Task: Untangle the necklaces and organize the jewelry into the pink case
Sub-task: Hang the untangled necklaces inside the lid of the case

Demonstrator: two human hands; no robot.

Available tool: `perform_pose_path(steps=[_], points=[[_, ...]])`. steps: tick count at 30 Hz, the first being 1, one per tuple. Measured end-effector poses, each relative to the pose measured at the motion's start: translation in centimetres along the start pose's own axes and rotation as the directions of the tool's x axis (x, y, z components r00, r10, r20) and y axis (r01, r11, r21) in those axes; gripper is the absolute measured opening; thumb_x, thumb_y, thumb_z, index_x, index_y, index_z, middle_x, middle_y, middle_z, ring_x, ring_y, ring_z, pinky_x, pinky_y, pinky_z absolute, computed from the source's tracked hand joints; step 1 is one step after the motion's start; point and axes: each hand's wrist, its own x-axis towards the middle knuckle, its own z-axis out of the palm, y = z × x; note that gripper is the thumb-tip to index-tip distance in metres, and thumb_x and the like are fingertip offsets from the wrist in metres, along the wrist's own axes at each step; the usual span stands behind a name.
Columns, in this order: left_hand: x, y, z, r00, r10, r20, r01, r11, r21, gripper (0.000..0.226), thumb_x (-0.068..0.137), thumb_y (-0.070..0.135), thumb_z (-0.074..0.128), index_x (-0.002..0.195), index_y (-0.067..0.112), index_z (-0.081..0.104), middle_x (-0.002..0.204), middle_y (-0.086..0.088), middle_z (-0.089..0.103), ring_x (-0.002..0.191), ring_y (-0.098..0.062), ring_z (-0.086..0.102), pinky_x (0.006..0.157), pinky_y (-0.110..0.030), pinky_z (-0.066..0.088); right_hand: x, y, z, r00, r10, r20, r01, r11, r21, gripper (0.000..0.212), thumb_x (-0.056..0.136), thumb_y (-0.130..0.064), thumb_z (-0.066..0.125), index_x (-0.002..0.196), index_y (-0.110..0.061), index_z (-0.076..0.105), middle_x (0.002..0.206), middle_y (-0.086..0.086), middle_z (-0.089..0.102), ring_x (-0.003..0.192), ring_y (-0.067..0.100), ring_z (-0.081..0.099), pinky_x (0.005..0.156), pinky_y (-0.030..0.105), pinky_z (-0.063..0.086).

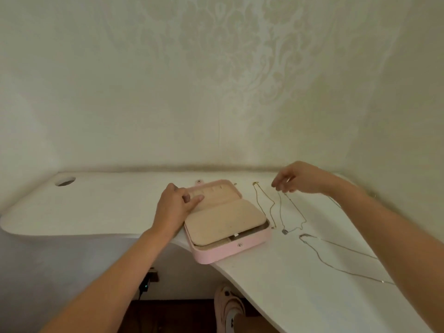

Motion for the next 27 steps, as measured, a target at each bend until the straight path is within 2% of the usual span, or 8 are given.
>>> perform_pose_path(steps=[3,5,9,12,16,19,23,27], points=[[0.4,0.4,-0.1,1.0,0.011,0.023,-0.012,1.0,0.021,0.031,0.082,0.045,0.069,0.074,0.02,0.053,0.086,0.006,0.045,0.075,-0.01,0.048,0.062,-0.019,0.033,1.9,1.3,1.3,0.996,0.013,-0.09,-0.017,0.999,-0.05,0.028,0.087,0.004,0.055,0.102,-0.013,0.071,0.1,0.0,0.069,0.077,0.004,0.059,0.059,0.005,0.041],[0.7,0.8,-0.4,0.997,0.019,0.08,-0.023,0.999,0.041,0.029,0.081,0.047,0.069,0.079,0.022,0.055,0.085,0.006,0.05,0.079,-0.013,0.051,0.066,-0.024,0.037,3.8,1.6,2.3,0.993,0.008,-0.115,-0.018,0.996,-0.089,0.028,0.089,-0.001,0.06,0.113,-0.013,0.068,0.114,0.002,0.066,0.094,0.01,0.06,0.074,0.013,0.042],[1.1,2.3,-0.9,0.952,-0.123,0.281,0.039,0.957,0.287,0.027,0.086,0.057,0.057,0.089,0.03,0.06,0.102,0.004,0.063,0.101,-0.02,0.055,0.087,-0.036,0.044,7.3,1.6,4.3,0.996,0.015,-0.086,-0.029,0.985,-0.17,0.038,0.092,-0.009,0.06,0.13,-0.013,0.056,0.132,0.005,0.055,0.118,0.02,0.053,0.095,0.026,0.039],[0.3,3.8,-0.1,0.941,-0.194,0.277,0.074,0.917,0.392,0.041,0.091,0.06,0.046,0.106,0.027,0.064,0.114,0.002,0.061,0.111,-0.024,0.048,0.09,-0.037,0.037,9.5,2.0,5.4,0.997,0.02,-0.078,-0.036,0.976,-0.213,0.04,0.093,-0.014,0.06,0.132,-0.009,0.053,0.134,0.009,0.054,0.122,0.023,0.05,0.097,0.027,0.036],[-1.2,4.6,1.3,0.969,-0.181,0.166,0.091,0.894,0.439,0.045,0.095,0.056,0.035,0.112,0.022,0.06,0.124,-0.006,0.049,0.114,-0.024,0.038,0.096,-0.037,0.031,11.3,2.4,5.5,0.994,0.03,-0.101,-0.056,0.962,-0.266,0.016,0.094,-0.015,0.059,0.088,-0.001,0.065,0.098,0.016,0.067,0.089,0.027,0.06,0.069,0.025,0.038],[-1.7,4.5,1.5,0.986,-0.134,0.096,0.082,0.903,0.421,0.042,0.096,0.054,0.036,0.107,0.021,0.058,0.119,-0.005,0.047,0.111,-0.022,0.037,0.095,-0.035,0.03,11.4,2.2,5.4,0.996,0.042,-0.075,-0.062,0.955,-0.289,0.035,0.097,-0.014,0.051,0.063,-0.009,0.044,0.064,0.003,0.046,0.06,0.016,0.045,0.05,0.021,0.026],[-2.0,4.1,1.7,0.998,-0.055,-0.022,0.059,0.942,0.331,0.034,0.094,0.049,0.046,0.104,0.019,0.059,0.11,0.001,0.043,0.105,-0.018,0.033,0.091,-0.032,0.027,10.1,1.4,5.0,0.991,0.048,-0.122,-0.021,0.977,0.212,0.012,0.099,-0.009,0.045,0.088,-0.008,0.045,0.077,0.0,0.054,0.072,0.011,0.053,0.066,0.02,0.043],[-2.2,3.7,1.8,0.99,0.036,-0.136,-0.003,0.971,0.239,0.026,0.089,0.043,0.059,0.096,0.017,0.062,0.109,0.003,0.043,0.1,-0.015,0.03,0.085,-0.027,0.02,8.6,-2.3,1.6,0.995,-0.05,-0.081,0.092,0.746,0.66,0.009,0.096,0.002,0.046,0.091,-0.004,0.051,0.08,0.01,0.057,0.065,0.016,0.057,0.065,0.023,0.054]])
